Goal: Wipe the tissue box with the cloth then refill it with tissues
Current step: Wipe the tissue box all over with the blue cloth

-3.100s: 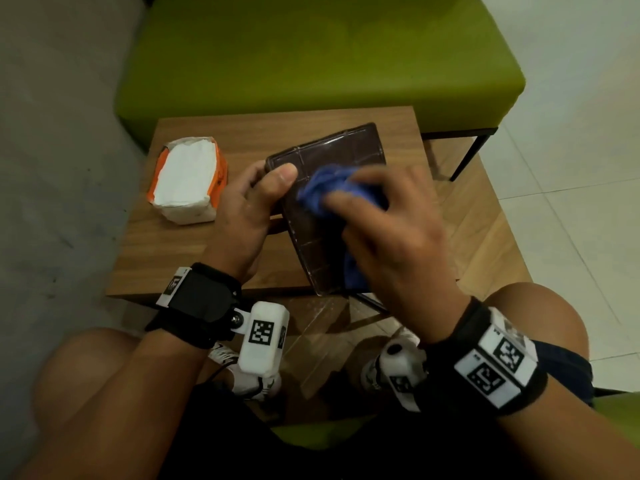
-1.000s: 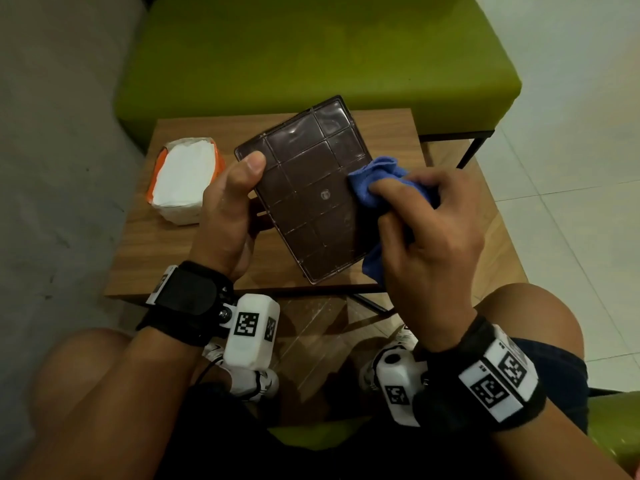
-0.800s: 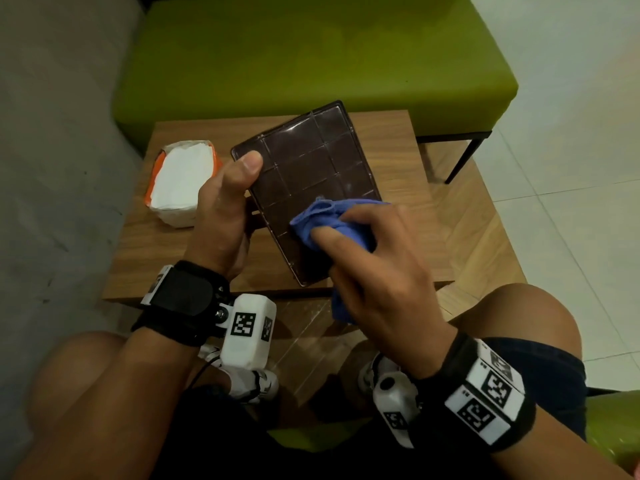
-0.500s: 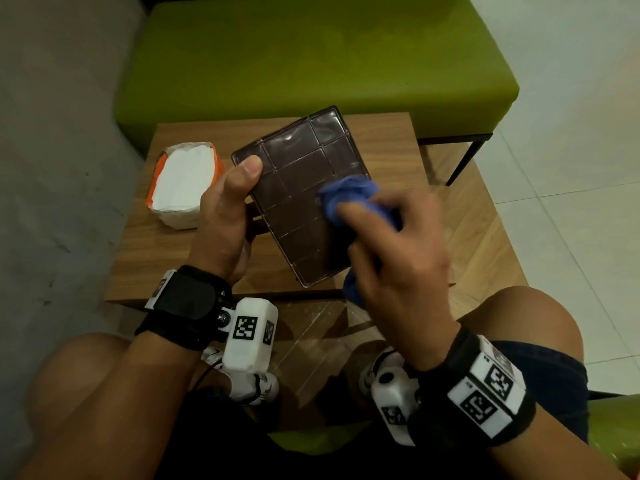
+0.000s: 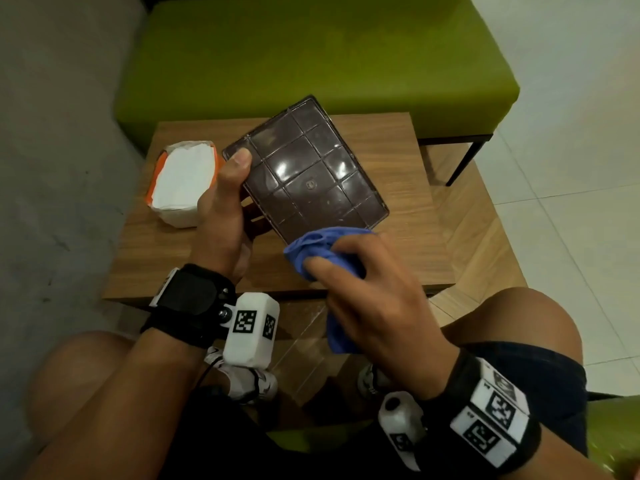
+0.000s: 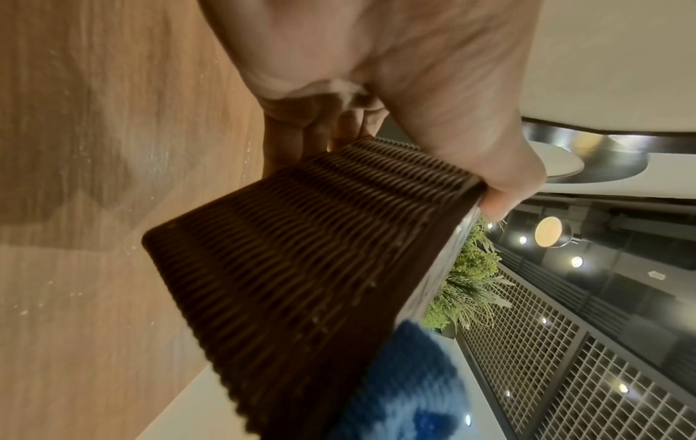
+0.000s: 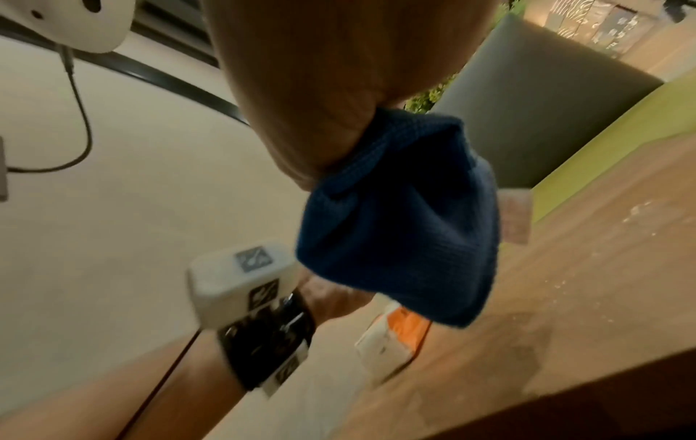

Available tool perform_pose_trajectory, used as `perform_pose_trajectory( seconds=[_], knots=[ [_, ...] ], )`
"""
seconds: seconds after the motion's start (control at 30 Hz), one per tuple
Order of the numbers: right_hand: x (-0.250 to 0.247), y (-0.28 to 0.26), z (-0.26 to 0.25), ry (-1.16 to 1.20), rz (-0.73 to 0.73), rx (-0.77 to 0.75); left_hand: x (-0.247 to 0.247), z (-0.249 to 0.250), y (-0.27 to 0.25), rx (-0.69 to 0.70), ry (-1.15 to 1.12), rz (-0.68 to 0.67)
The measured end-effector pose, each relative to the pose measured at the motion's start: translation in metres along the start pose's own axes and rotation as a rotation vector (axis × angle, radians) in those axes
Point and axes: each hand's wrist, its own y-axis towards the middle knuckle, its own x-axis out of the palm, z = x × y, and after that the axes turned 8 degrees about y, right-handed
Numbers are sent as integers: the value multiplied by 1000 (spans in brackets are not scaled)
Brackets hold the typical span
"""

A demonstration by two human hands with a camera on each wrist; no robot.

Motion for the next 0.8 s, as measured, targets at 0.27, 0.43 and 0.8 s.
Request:
perform_pose_trajectory(
  seconds=[0.27, 0.43, 0.8],
  knots=[
    [-18, 14, 31, -74, 240, 185, -6, 0, 0, -9, -31, 22],
    [-17, 5, 24, -27, 101, 75, -2, -1, 0, -18, -24, 28],
    [4, -8, 12, 53, 88, 73, 7, 2, 2, -27, -23, 47]
  ],
)
